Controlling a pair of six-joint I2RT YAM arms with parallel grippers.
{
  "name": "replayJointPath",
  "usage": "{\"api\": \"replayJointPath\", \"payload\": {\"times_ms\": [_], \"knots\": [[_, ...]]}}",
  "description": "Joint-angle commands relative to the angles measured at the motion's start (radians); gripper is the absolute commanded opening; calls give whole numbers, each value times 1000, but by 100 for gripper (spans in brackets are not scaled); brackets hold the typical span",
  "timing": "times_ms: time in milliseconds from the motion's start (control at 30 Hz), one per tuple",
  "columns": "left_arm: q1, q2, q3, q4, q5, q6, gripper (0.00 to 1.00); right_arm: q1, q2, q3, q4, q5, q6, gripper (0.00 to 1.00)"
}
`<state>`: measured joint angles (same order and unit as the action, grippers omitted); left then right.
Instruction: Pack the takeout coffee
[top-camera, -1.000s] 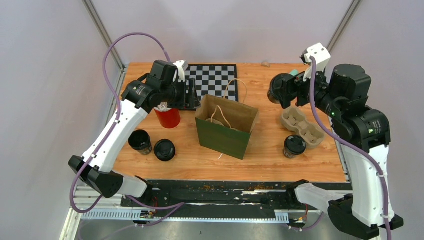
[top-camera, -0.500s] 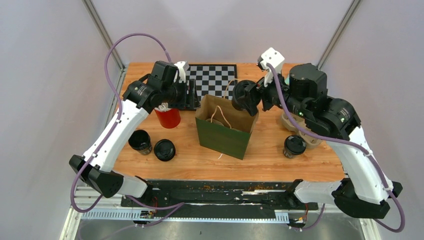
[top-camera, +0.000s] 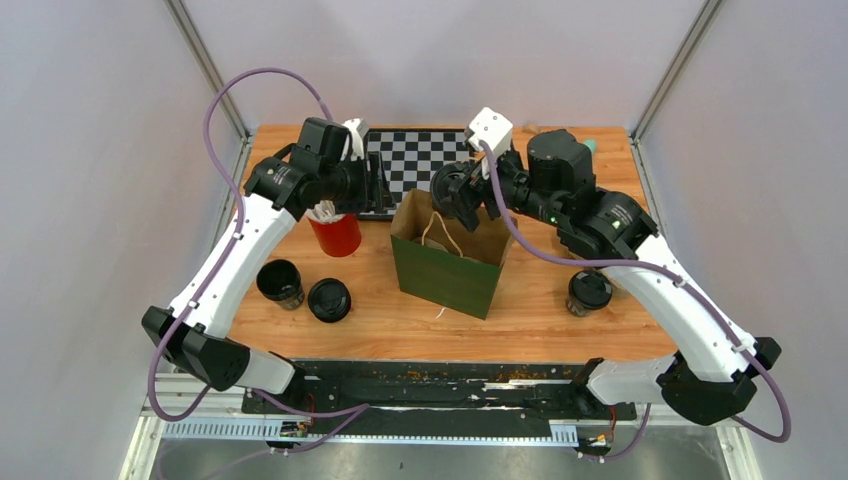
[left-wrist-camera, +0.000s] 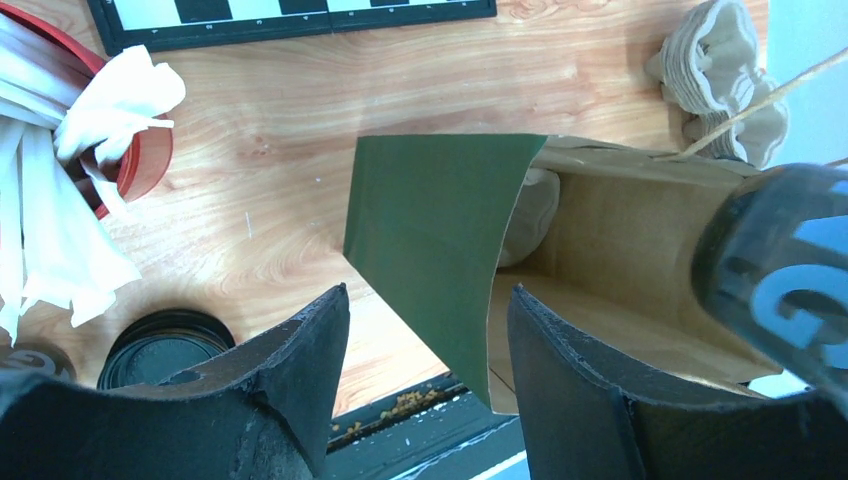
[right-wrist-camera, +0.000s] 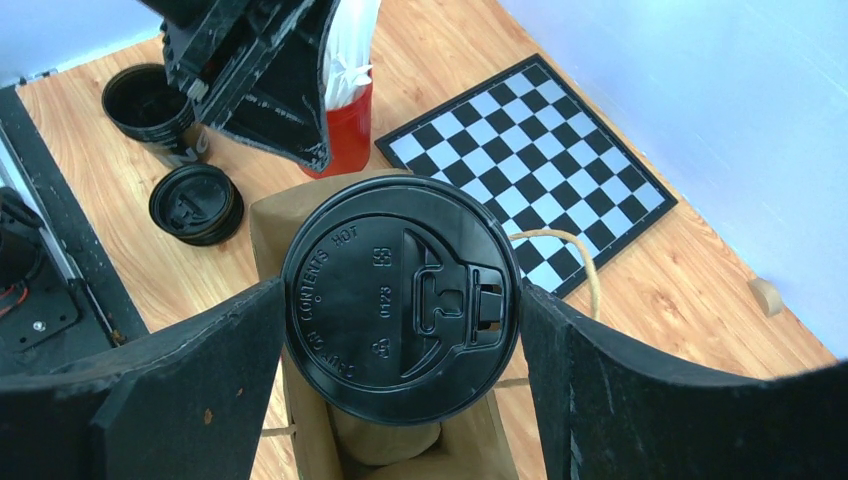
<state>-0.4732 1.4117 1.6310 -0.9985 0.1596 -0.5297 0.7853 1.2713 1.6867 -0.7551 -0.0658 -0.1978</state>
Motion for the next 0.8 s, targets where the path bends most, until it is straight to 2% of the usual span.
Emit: {"api": "replayJointPath", "payload": {"times_ms": [0,233,567,667,767], "knots": [[13,1,2,58,52,-9,67,6,9,-48,119,-49,-51,80],[13,33,-13,84,62,29,66,6,26,-137,191,-70,-99,81],[13,67,-24,120,124,48,60,6,8,-225,185,-141,-141,81],[13,68,-34,142,144,58,55,7,-14,-255,179,-151,-143,81],[13,70,-49,176,186,59,46,10,-34,-288,172,-156,-150,80]]}}
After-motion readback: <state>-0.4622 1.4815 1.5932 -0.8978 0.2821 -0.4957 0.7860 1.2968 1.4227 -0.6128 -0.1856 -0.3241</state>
